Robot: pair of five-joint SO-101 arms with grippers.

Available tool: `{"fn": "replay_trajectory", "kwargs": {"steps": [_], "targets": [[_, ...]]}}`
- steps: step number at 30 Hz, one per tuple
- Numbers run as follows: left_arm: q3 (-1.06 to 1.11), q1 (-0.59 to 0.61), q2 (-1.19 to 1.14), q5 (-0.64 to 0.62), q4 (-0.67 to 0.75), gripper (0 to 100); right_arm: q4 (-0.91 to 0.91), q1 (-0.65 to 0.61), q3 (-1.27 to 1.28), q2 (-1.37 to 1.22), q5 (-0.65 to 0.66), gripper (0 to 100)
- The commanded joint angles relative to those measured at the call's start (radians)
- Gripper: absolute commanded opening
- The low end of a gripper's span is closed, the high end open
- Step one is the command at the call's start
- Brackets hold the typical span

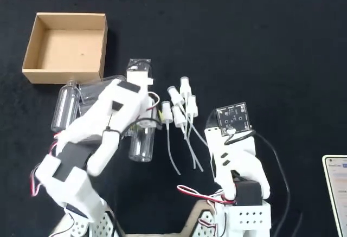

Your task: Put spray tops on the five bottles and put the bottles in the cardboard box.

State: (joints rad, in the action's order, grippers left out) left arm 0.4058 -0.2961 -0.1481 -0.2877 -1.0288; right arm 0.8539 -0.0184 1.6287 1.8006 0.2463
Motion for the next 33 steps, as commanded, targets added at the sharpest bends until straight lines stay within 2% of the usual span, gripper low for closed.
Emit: {"fn": "replay_trajectory", "kwargs": {"steps": [1,7,11,16,19,23,27,30,33], "targets": [[-0.133,-0.010,-0.041,0.000,-0.069,27,-0.026,-0.012,-0.005,0.093,-0.003,1.5],[-0.151,-0.022,-0.044,0.051,-0.069,13,-0.028,-0.012,-0.005,0.093,-0.002,1.5],[-0.182,-0.047,0.015,0.072,-0.078,15,-0.025,-0.012,-0.007,0.091,-0.002,1.5],[-0.197,-0.041,0.233,0.143,-0.141,16,-0.023,-0.009,-0.005,0.091,-0.009,1.5],[-0.223,0.065,0.400,0.199,-0.244,16,0.017,-0.011,-0.016,0.091,-0.003,1.5],[-0.259,0.325,0.554,0.313,-0.358,16,0.071,-0.012,-0.068,0.091,-0.003,1.5],[-0.254,0.538,0.637,0.353,-0.427,16,0.074,-0.017,-0.105,0.091,-0.003,1.5],[-0.186,0.542,0.663,0.351,-0.425,16,0.086,-0.074,-0.189,0.090,-0.002,1.5],[-0.076,0.440,0.687,0.334,-0.361,16,0.123,-0.107,-0.297,0.087,-0.002,1.5]]}}
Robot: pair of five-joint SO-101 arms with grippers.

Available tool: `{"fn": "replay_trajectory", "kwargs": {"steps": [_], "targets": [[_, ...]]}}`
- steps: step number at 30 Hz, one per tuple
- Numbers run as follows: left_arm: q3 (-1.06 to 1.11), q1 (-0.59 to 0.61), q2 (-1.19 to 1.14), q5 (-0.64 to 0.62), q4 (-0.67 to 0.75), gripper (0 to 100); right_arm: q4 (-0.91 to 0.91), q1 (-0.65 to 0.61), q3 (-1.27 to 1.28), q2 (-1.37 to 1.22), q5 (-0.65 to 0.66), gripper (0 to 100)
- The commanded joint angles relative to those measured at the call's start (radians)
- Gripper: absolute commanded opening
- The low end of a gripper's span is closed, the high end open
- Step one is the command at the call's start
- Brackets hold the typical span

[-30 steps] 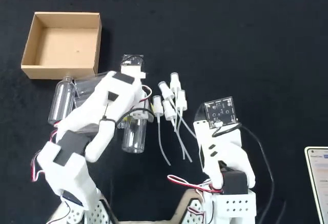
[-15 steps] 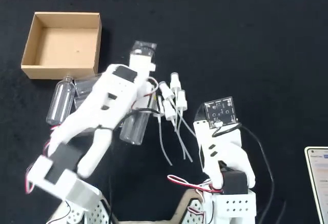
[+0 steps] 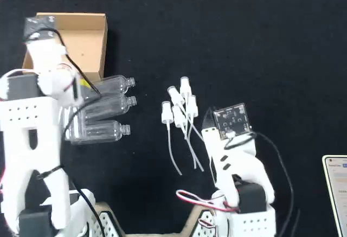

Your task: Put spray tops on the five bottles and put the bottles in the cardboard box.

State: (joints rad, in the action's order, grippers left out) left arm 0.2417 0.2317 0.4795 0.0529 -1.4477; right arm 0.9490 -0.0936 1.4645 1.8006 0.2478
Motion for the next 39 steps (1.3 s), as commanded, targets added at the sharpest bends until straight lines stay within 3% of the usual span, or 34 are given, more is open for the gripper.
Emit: {"fn": "replay_trajectory", "kwargs": {"steps": [1,6,15,19,21,24,33,39], "targets": [[0.137,-0.120,0.086,-0.008,0.103,16,0.034,-0.032,-0.165,0.079,-0.003,1.5],[0.430,-0.214,0.345,-0.015,0.348,16,0.037,-0.034,-0.357,-0.101,-0.003,1.5],[0.745,-0.311,0.588,-0.126,0.569,16,0.038,-0.110,-0.699,-0.760,-0.071,1.6],[0.855,-0.320,0.621,-0.150,0.671,16,0.038,-0.115,-0.763,-1.010,-0.192,12.1],[0.886,-0.320,0.637,-0.161,0.694,16,0.029,-0.117,-0.766,-1.109,-0.232,16.4],[0.909,-0.321,0.667,-0.161,0.698,16,-0.040,-0.117,-0.756,-1.224,-0.273,13.4],[0.972,-0.377,0.776,-0.160,0.690,16,-0.405,-0.104,-0.630,-1.449,-0.371,12.7],[1.032,-0.412,0.868,-0.153,0.690,16,-0.347,-0.064,-0.662,-1.550,-0.371,12.6]]}}
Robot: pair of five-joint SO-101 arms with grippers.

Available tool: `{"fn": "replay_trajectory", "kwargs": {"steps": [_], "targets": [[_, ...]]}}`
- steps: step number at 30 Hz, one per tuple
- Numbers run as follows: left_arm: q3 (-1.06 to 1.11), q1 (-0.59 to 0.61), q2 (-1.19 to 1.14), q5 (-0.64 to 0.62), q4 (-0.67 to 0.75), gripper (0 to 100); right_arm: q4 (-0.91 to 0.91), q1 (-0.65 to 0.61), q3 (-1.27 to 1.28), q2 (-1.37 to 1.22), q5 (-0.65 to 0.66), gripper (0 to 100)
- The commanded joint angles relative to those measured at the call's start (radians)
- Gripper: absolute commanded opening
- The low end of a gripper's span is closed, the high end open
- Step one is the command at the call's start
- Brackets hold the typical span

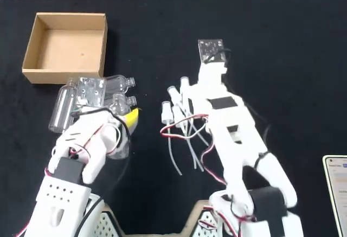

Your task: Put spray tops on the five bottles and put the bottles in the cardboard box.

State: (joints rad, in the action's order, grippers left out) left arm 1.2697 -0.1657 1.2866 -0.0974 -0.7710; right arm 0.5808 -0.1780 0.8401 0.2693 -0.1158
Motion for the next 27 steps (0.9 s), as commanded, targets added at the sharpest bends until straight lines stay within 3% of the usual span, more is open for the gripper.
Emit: {"fn": "replay_trajectory", "kwargs": {"steps": [1,24,27], "targets": [[0.010,-0.013,0.075,-0.003,0.014,16,0.040,0.017,-0.047,-0.039,-0.008,12.6],[0.058,-0.007,0.189,-0.002,0.012,16,0.292,-0.017,-0.291,-0.341,-0.011,12.3],[0.058,-0.005,0.189,-0.002,0.012,16,0.328,0.000,-0.302,-0.334,0.012,6.6]]}}
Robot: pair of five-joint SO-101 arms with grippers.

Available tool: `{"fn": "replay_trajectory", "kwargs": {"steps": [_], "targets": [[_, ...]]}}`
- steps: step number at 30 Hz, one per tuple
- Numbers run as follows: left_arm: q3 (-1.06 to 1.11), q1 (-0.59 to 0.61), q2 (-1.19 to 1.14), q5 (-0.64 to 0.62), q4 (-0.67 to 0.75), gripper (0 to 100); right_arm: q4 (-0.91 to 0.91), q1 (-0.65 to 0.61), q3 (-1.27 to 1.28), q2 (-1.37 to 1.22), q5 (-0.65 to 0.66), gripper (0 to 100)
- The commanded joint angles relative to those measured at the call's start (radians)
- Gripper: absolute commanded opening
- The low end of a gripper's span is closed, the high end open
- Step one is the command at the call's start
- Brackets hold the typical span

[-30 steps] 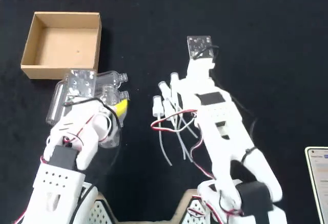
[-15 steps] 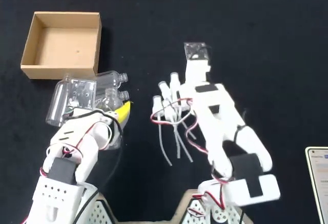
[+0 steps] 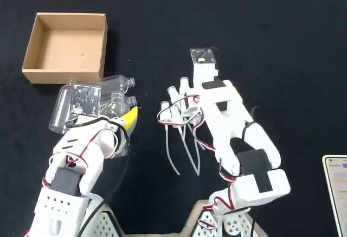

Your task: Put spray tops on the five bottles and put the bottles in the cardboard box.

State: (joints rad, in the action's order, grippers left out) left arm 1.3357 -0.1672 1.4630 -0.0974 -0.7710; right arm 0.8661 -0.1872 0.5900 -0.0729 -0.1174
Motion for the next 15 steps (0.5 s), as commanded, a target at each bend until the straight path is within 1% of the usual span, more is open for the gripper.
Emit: {"fn": "replay_trajectory", "kwargs": {"steps": [1,3,5,7,9,13,15], "targets": [[-0.008,-0.004,0.012,-0.002,0.012,16,0.075,0.028,-0.079,0.015,0.052,4.1],[-0.008,-0.004,0.012,-0.002,0.012,16,0.144,0.091,-0.148,0.041,0.126,1.4],[-0.007,-0.005,0.009,-0.002,0.012,16,0.195,0.175,-0.219,0.065,0.167,2.1],[-0.007,-0.012,0.008,-0.002,0.012,16,0.213,0.250,-0.280,0.076,0.193,2.9],[-0.007,-0.012,0.008,-0.002,0.012,16,0.210,0.296,-0.315,0.076,0.227,2.9],[-0.007,-0.013,0.012,-0.008,0.012,16,0.224,0.308,-0.387,0.087,0.232,2.8],[-0.007,-0.035,0.015,-0.008,0.014,16,0.313,0.299,-0.472,0.134,0.195,2.7]]}}
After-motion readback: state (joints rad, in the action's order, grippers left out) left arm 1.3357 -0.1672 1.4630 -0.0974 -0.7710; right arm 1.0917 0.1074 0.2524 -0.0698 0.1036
